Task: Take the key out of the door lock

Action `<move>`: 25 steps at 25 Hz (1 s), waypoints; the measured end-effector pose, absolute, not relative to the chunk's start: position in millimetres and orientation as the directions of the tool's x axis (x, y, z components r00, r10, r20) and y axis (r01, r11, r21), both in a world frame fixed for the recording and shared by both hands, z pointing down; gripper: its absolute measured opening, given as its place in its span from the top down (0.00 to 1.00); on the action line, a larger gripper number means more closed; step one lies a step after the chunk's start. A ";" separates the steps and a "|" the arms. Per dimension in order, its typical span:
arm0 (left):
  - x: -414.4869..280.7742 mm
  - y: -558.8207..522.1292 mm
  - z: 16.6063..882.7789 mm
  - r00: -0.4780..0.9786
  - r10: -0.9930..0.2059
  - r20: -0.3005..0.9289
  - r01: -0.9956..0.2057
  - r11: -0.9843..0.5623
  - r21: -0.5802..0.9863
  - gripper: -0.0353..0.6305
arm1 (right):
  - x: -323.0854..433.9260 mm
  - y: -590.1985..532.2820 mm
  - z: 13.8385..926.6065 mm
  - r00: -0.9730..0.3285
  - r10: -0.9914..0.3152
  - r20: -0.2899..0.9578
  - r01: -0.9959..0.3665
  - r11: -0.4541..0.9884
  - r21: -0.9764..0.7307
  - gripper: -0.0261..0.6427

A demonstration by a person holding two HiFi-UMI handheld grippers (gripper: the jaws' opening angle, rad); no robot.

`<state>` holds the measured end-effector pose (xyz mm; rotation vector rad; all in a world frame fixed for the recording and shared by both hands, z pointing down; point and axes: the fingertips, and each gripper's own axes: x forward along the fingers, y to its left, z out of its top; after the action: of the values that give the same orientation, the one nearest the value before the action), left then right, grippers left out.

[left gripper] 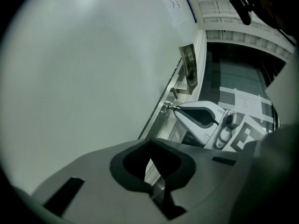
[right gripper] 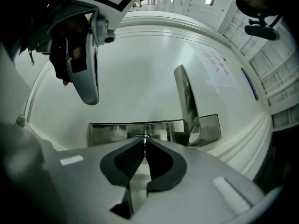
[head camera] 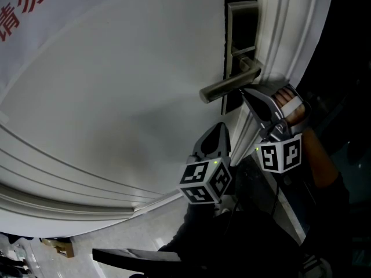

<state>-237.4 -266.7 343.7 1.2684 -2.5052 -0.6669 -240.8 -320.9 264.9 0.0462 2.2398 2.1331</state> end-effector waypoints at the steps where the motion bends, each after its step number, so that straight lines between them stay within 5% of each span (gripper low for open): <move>1: -237.2 -266.6 343.6 -0.588 -0.809 0.019 -0.692 0.515 0.506 0.95 | -240.7 -320.9 265.0 -0.998 0.054 -0.014 -0.011 0.051 0.999 0.94; 25: -237.6 -266.0 343.3 -0.593 -0.805 0.016 -0.685 0.515 0.516 0.95 | -239.9 -321.6 266.1 -0.999 0.048 -0.025 -0.026 -0.018 1.000 0.94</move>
<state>-237.6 -266.0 343.3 1.2589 -2.5039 -0.6850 -239.9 -321.6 266.1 0.0245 2.1646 2.2042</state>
